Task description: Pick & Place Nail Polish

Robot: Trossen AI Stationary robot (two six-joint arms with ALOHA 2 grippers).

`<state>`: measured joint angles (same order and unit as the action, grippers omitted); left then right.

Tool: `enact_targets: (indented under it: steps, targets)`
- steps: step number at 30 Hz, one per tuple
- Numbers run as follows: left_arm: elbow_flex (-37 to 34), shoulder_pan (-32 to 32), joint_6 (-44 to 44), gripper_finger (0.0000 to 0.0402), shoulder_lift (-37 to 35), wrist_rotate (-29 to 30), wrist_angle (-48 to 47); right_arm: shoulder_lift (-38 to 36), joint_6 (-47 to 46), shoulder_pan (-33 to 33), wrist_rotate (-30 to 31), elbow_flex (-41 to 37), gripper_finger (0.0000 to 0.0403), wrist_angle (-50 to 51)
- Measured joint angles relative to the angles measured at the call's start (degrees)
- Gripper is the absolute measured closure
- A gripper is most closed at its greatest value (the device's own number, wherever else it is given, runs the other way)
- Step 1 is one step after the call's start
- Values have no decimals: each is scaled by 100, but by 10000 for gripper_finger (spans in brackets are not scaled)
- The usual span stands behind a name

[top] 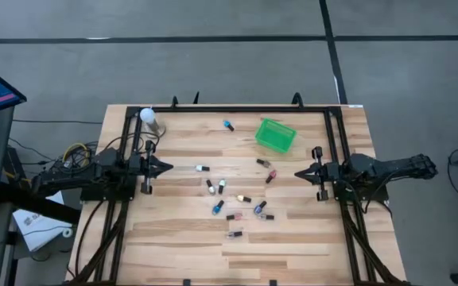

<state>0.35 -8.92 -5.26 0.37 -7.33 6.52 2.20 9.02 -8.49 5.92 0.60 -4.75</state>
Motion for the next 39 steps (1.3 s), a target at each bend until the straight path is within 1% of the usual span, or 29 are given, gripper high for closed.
enact_targets:
  steps: [28,32,39]
  targets:
    - [0,0,32,401,0,1,11,0,0,-1,-1,0,403,2]
    - [-1,-1,492,401,-1,0,54,0,0,0,-1,0,403,2]
    - [-1,1,1943,401,-1,0,92,0,0,-1,0,0,403,1]
